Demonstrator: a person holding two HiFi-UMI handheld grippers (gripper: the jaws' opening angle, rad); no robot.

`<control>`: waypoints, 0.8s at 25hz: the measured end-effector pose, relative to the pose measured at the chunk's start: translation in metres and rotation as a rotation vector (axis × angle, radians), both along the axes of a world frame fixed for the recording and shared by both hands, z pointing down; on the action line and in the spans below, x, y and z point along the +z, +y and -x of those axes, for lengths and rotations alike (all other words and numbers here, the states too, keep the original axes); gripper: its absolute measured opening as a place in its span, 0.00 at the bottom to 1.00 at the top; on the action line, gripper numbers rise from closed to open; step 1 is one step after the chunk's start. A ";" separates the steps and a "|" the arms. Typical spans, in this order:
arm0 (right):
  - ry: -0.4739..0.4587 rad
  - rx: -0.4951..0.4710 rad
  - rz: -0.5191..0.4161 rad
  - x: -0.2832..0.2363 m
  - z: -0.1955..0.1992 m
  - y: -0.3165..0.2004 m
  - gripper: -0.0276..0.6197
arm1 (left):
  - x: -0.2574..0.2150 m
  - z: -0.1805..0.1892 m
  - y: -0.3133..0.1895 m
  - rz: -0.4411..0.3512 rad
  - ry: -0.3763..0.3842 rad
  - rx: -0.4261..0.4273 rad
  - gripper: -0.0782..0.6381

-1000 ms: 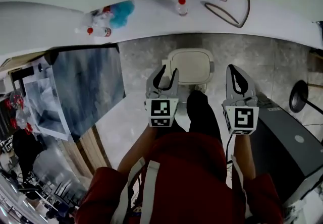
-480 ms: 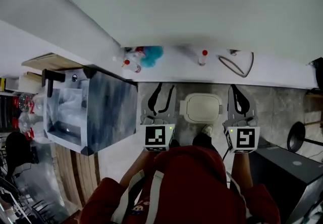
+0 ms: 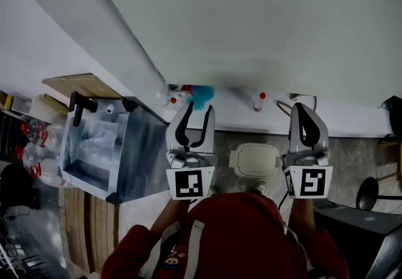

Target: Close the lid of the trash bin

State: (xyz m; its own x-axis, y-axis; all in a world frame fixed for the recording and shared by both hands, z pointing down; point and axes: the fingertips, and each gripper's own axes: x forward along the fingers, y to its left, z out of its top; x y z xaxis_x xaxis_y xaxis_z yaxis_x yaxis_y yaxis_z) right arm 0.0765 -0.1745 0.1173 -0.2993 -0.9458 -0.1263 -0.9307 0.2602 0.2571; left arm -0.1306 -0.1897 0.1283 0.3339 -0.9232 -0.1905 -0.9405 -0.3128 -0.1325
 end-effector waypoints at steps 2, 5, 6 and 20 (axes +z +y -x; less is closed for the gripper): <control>0.007 0.008 -0.023 -0.008 -0.002 -0.001 0.04 | -0.014 0.007 0.001 -0.038 -0.002 -0.013 0.32; 0.000 0.022 -0.033 -0.013 -0.007 -0.003 0.05 | -0.025 0.017 0.002 -0.070 -0.007 -0.032 0.32; -0.003 0.027 -0.032 -0.014 -0.009 -0.002 0.05 | -0.027 0.020 0.002 -0.078 -0.007 -0.036 0.32; -0.010 0.001 -0.009 -0.006 -0.003 0.005 0.04 | -0.019 0.015 0.008 -0.061 -0.006 -0.051 0.22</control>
State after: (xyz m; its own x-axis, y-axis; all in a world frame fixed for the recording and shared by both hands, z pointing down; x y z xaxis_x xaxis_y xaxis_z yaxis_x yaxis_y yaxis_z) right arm 0.0790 -0.1695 0.1109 -0.2968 -0.9450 -0.1373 -0.9335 0.2568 0.2502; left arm -0.1456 -0.1818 0.1090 0.2878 -0.9258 -0.2452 -0.9543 -0.2555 -0.1553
